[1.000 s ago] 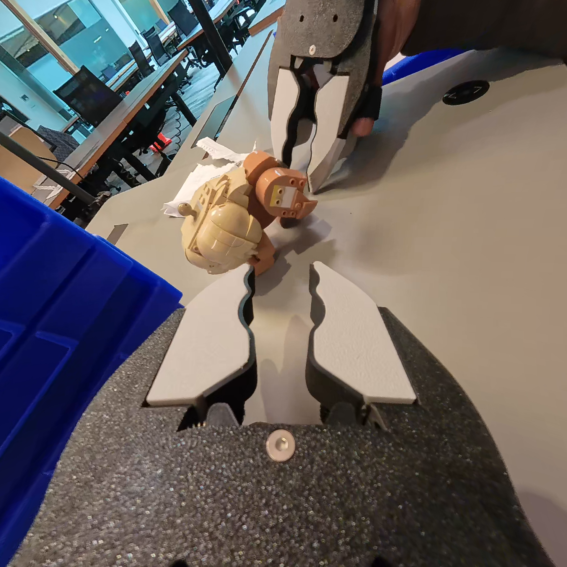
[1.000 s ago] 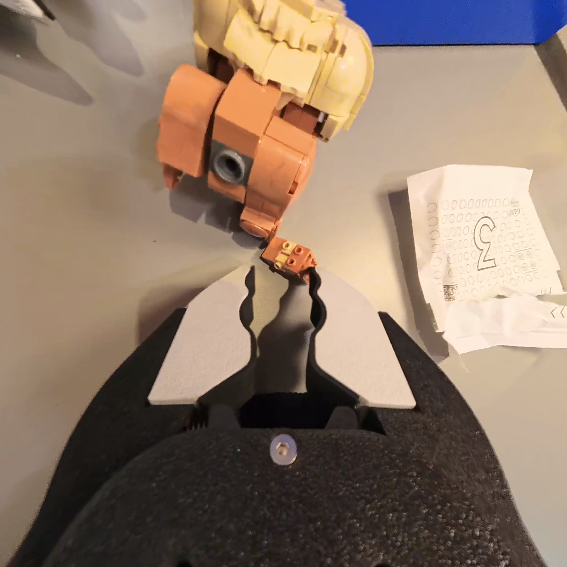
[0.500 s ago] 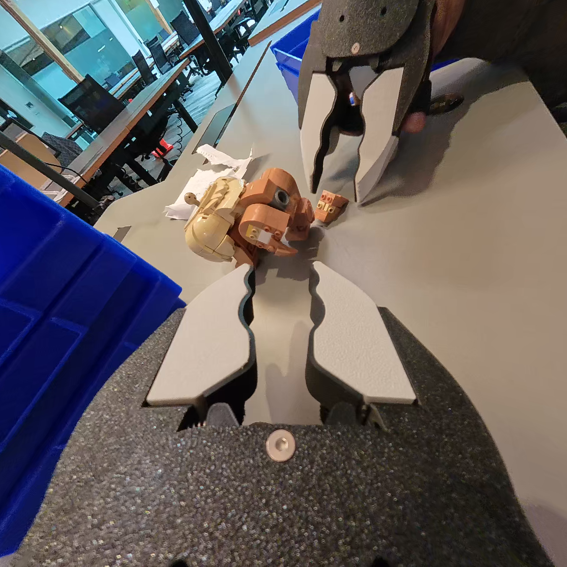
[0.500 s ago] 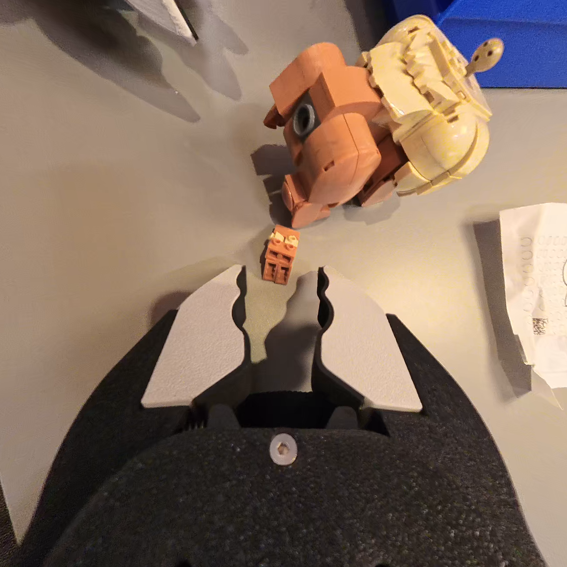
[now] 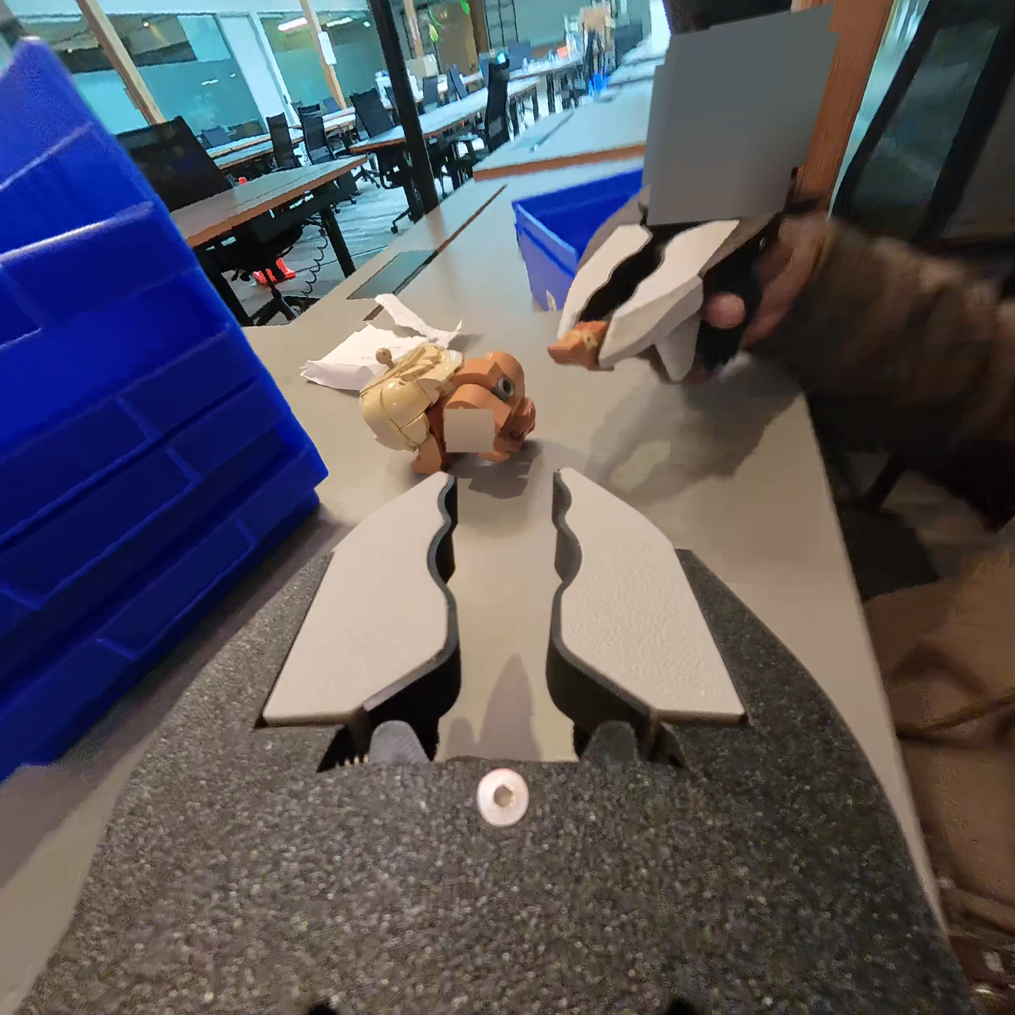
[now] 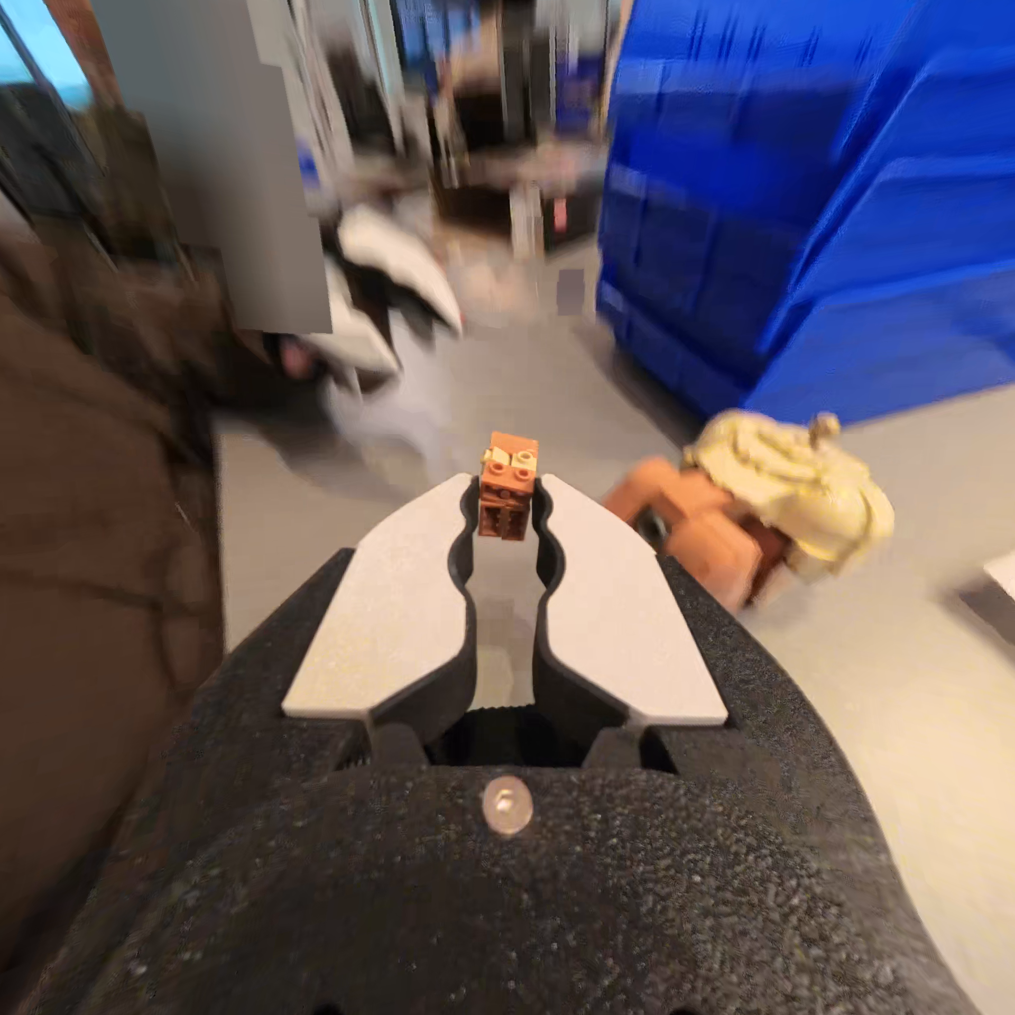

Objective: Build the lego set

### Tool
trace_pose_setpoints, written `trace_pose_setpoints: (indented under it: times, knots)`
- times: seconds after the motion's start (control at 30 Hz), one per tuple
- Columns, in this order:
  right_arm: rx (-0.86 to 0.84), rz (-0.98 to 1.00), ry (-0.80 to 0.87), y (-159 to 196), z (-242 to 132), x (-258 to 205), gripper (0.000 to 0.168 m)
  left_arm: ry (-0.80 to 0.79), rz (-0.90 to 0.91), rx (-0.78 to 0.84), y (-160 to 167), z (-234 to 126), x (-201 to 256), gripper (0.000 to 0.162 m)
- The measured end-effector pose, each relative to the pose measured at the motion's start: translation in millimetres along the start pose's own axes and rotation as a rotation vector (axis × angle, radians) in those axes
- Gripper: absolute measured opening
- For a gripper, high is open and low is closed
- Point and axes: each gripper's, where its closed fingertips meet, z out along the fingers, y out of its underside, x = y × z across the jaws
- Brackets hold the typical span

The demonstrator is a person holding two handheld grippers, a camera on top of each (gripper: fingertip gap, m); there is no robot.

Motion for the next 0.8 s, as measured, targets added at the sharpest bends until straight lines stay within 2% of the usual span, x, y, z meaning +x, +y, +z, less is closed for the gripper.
trace_pose_setpoints:
  times: [0.1,0.17,0.27,0.43,0.6,0.8]
  knots:
    - [0.445,0.27,-0.111,-57,-1,-11,0.018,0.011,-0.157,0.11,-19,-19,1,0.032]
    - [0.723,0.461,-0.2,-82,-9,-10,0.018,0.022,-0.248,0.208,-33,-32,0,0.031]
    - [0.969,0.628,-0.302,-98,-12,-13,0.017,0.015,-0.318,0.323,-43,-50,-3,0.029]
    - [0.967,0.643,-0.403,-105,26,-43,0.018,0.023,-0.369,0.354,-38,-58,-4,0.028]
    - [0.938,0.633,-0.442,-107,50,-56,0.017,0.028,-0.343,0.349,-40,-57,-1,0.028]
    - [0.808,0.475,-0.263,-96,71,-61,0.018,0.055,-0.332,0.344,-41,-53,6,0.028]
